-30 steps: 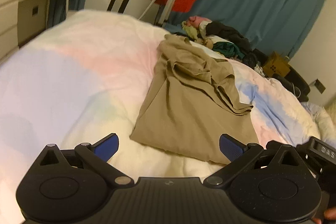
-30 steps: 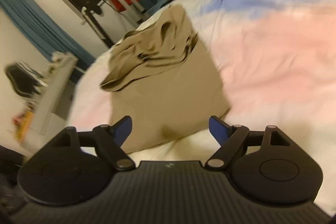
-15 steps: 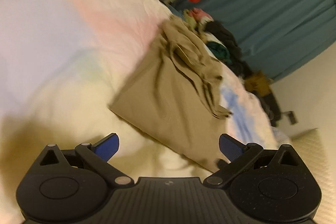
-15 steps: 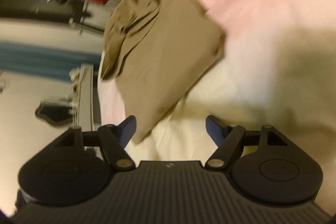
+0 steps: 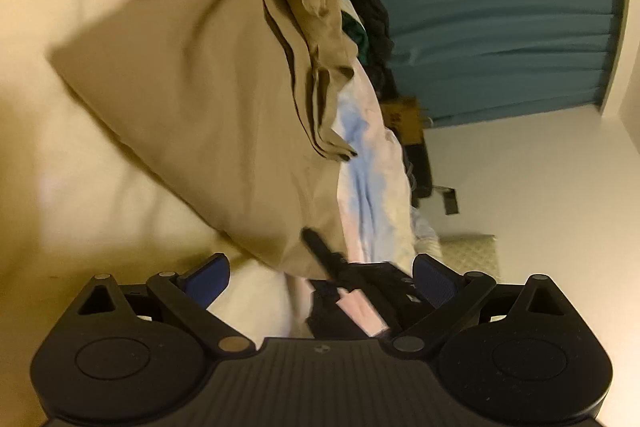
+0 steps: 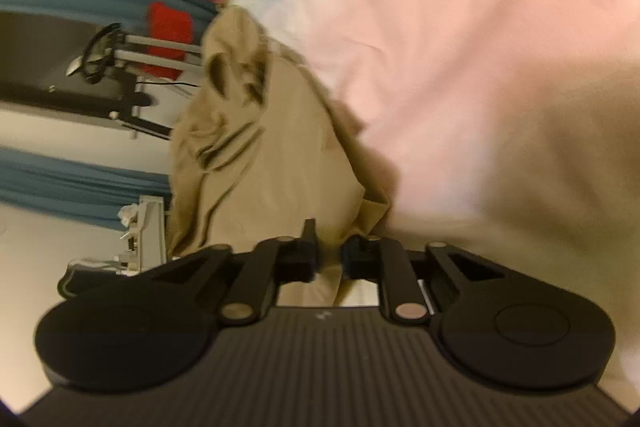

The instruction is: Fold clothes

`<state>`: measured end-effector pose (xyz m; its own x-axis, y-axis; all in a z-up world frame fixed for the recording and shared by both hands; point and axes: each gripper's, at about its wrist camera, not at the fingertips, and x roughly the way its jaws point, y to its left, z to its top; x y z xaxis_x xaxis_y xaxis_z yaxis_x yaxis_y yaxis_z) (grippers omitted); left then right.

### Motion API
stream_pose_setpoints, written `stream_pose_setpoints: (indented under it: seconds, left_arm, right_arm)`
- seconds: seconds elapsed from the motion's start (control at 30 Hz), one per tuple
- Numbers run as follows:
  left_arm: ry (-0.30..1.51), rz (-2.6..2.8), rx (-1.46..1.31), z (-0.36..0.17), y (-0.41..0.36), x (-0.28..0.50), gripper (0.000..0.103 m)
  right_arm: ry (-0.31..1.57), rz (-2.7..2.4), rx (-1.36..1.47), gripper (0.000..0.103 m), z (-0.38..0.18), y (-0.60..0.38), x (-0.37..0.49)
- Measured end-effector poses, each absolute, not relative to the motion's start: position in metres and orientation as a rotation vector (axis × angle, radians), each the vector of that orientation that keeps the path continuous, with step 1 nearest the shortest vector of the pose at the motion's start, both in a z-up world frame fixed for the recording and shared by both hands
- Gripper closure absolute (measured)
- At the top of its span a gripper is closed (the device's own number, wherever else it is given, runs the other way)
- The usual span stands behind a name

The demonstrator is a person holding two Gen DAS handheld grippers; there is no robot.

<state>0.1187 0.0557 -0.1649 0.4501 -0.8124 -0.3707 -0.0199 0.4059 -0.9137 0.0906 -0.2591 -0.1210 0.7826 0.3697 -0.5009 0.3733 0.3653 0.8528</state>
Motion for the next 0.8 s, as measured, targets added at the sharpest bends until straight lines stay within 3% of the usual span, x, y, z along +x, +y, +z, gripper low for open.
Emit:
stream_pose_setpoints:
  seconds: [0.23,0.3,0.5,0.8]
  left_arm:
    - [0.891,-0.442,-1.064,-0.171,0.077,0.133,0.031]
    - [0.873,-0.402,-1.085,-0.174,0.084,0.134,0.053]
    - [0.83,-0.296,-1.146,-0.185,0.099,0.136,0.082]
    - [0.77,-0.269,-1.162,-0.177,0.116,0.133,0.095]
  right_arm:
    - [0.618,0.075,1.241,0.092,-0.095,-0.269,0.079]
    - [0.612,0.076,1.242,0.092,-0.094,-0.272,0.078]
    - [0.615,0.066,1.244,0.092,-0.096,-0.274,0.076]
    - [0.633,0.048,1.209,0.092,-0.095,-0.271,0.067]
